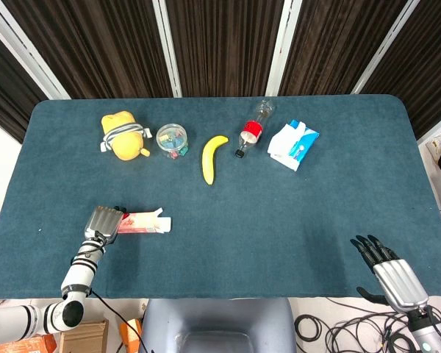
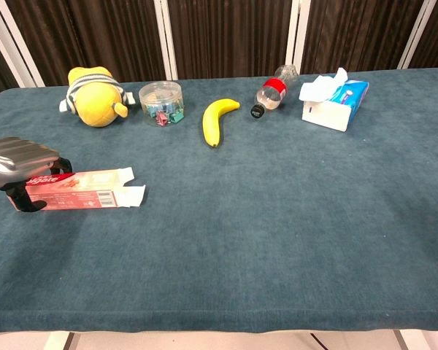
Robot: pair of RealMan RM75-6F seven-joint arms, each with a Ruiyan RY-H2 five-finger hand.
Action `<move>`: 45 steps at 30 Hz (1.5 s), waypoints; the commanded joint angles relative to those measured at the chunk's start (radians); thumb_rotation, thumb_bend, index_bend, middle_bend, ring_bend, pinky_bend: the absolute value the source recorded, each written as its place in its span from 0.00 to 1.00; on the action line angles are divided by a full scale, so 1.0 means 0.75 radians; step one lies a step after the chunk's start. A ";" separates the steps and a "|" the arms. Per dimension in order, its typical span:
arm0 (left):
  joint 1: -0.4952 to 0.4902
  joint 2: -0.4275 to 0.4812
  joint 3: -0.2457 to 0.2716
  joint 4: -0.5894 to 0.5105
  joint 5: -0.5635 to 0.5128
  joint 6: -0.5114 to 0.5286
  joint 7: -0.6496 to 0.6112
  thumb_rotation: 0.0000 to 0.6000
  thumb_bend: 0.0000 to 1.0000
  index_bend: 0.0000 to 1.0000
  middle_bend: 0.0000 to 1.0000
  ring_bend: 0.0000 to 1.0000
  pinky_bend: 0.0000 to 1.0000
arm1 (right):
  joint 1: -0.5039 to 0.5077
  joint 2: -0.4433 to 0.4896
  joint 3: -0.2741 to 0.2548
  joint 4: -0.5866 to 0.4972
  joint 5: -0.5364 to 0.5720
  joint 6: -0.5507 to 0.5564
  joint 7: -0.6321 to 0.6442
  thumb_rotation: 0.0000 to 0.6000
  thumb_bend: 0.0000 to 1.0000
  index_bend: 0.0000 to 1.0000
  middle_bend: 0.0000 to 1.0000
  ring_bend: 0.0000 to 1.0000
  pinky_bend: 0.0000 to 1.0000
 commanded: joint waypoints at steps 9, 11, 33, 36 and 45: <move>0.003 -0.004 0.001 0.004 0.004 -0.006 0.002 1.00 0.37 0.35 0.39 0.91 0.97 | 0.001 0.000 0.002 -0.001 0.005 -0.004 -0.002 1.00 0.13 0.04 0.05 0.00 0.24; 0.004 -0.003 0.000 0.003 0.006 -0.006 0.001 1.00 0.36 0.35 0.39 0.91 0.97 | 0.003 0.001 0.002 -0.001 0.005 -0.006 -0.001 1.00 0.13 0.04 0.05 0.00 0.24; -0.062 0.206 0.037 -0.423 -0.136 0.447 0.571 1.00 0.47 0.52 0.58 0.93 1.00 | 0.008 0.003 0.002 -0.004 0.006 -0.012 0.005 1.00 0.13 0.04 0.05 0.00 0.24; -0.087 0.196 0.019 -0.483 -0.196 0.612 0.735 1.00 0.47 0.52 0.58 0.93 1.00 | 0.007 0.003 0.000 -0.004 0.001 -0.009 0.007 1.00 0.13 0.04 0.05 0.00 0.24; -0.127 0.196 0.019 -0.510 -0.232 0.755 0.948 1.00 0.47 0.52 0.58 0.94 1.00 | 0.007 0.004 -0.001 -0.003 0.000 -0.010 0.009 1.00 0.13 0.04 0.05 0.00 0.24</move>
